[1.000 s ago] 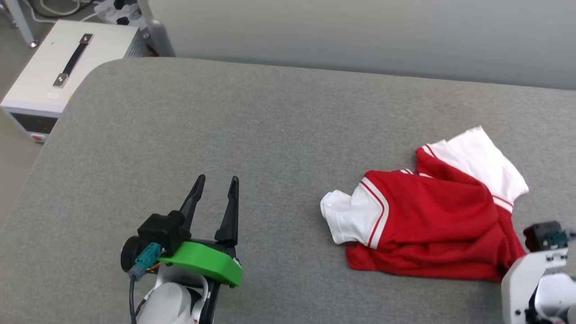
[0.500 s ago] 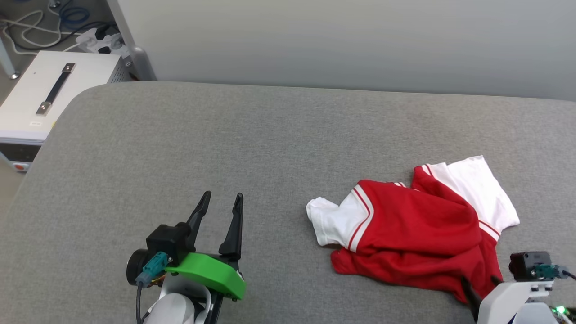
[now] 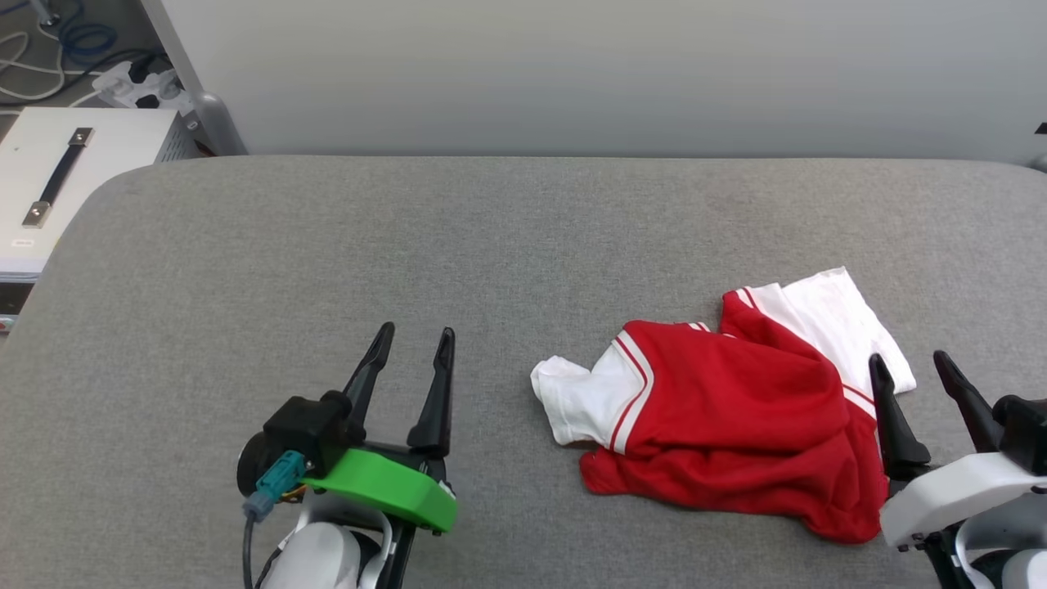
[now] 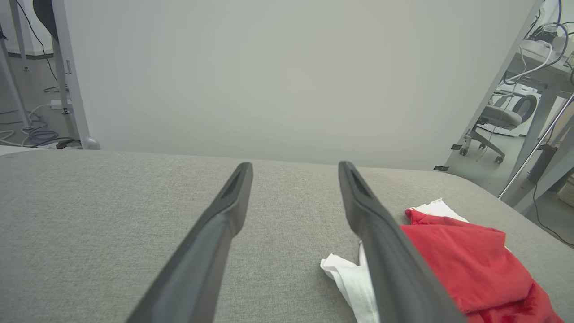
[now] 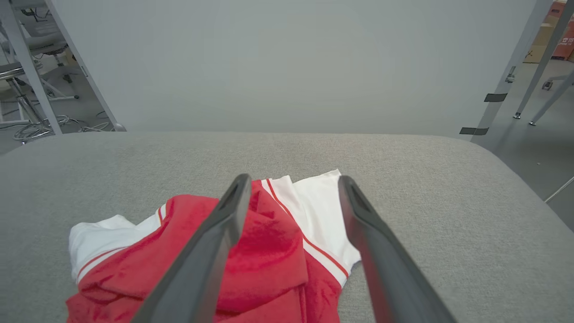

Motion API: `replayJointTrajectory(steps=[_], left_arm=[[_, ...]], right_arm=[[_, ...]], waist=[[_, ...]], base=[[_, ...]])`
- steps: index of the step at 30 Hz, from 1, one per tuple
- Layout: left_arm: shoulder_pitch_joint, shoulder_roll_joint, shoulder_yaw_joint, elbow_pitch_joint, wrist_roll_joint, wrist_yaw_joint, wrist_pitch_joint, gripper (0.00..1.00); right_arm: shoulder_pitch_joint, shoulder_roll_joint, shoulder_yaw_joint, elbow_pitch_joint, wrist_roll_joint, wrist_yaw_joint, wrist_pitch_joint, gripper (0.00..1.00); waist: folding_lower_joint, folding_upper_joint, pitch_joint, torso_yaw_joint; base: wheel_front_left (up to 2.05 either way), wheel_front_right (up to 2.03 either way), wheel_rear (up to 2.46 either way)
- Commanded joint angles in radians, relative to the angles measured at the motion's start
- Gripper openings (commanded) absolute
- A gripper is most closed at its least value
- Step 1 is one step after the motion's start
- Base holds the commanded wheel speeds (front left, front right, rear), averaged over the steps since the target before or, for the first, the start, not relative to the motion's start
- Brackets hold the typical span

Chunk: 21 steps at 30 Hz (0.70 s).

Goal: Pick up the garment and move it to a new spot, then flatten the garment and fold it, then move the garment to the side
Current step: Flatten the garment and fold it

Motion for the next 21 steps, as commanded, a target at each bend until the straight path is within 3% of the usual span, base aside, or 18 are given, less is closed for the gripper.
replayJointTrajectory(steps=[1, 8, 21], left_arm=[[0.017, -0.005, -0.01, -0.001, -0.003, -0.006, -0.006, 1.0], [-0.052, 0.004, -0.058, 0.039, 0.017, -0.007, 0.019, 1.0], [-0.357, 0.045, -0.22, 0.189, 0.039, -0.007, 0.652, 1.0]], right_arm=[[-0.014, 0.021, -0.004, -0.007, -0.006, -0.001, -0.019, 1.0], [-0.016, 0.057, -0.015, -0.037, -0.051, -0.001, -0.033, 1.0], [-0.035, 0.062, 0.013, -0.061, -0.072, -0.001, 0.0, 1.0]], waist=[[0.0, 0.0, 0.011, -0.008], [0.0, 0.0, 0.056, -0.029], [0.0, 0.0, 0.153, -0.085]], base=[[0.0, 0.0, 0.0], [0.0, 0.0, 0.0], [0.0, 0.0, 0.0]])
